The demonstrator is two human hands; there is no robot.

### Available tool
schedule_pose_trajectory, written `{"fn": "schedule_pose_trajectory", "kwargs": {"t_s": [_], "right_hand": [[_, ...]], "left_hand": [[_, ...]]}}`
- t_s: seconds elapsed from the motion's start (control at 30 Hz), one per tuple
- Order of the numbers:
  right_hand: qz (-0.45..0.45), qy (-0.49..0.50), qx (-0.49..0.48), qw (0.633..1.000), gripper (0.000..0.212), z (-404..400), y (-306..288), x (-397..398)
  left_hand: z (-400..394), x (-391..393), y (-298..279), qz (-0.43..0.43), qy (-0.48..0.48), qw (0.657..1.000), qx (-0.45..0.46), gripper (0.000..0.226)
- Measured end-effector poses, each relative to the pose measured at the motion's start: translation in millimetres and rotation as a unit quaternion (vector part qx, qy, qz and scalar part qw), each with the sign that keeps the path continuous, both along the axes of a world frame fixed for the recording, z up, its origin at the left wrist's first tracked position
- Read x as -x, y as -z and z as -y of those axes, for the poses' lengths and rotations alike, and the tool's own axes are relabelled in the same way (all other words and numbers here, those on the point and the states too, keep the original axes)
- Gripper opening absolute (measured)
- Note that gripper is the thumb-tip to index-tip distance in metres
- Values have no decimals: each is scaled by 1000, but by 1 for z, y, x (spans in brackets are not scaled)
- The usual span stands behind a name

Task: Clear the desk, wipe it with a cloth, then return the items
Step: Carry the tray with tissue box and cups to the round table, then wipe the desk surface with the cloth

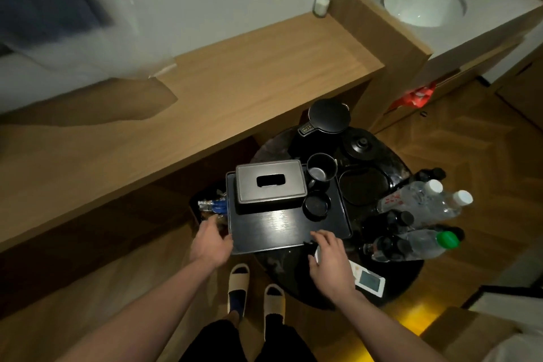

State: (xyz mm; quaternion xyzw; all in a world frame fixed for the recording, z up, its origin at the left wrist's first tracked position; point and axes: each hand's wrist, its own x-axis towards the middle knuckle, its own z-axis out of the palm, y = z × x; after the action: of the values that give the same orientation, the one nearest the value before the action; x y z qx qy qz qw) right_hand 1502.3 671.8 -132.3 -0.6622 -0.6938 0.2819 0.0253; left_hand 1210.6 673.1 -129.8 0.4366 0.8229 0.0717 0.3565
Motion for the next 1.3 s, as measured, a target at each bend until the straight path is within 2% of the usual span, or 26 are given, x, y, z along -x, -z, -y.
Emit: {"fn": "schedule_pose_trajectory", "kwargs": {"t_s": [0.2,0.47,0.7,1.03,1.3], "right_hand": [[-58,-112,-5,992,59,-19,-38,65],[-65,-248,23,966,71,-3,-90,197],[-86,-364,51,926,73,65,-111,348],[-87,-456,47,884,75,166,-120,519],[-35,-491,20,870,75,161,-122,655]], "left_hand": [[53,28,-48,-47,-5,994,-100,63],[158,133,-92,-132,-98,978,-125,67],[284,243,-124,-152,-183,964,-118,67],[432,374,-135,-175,-259,945,-98,70],[462,460,-137,-166,-295,936,-98,68]]}}
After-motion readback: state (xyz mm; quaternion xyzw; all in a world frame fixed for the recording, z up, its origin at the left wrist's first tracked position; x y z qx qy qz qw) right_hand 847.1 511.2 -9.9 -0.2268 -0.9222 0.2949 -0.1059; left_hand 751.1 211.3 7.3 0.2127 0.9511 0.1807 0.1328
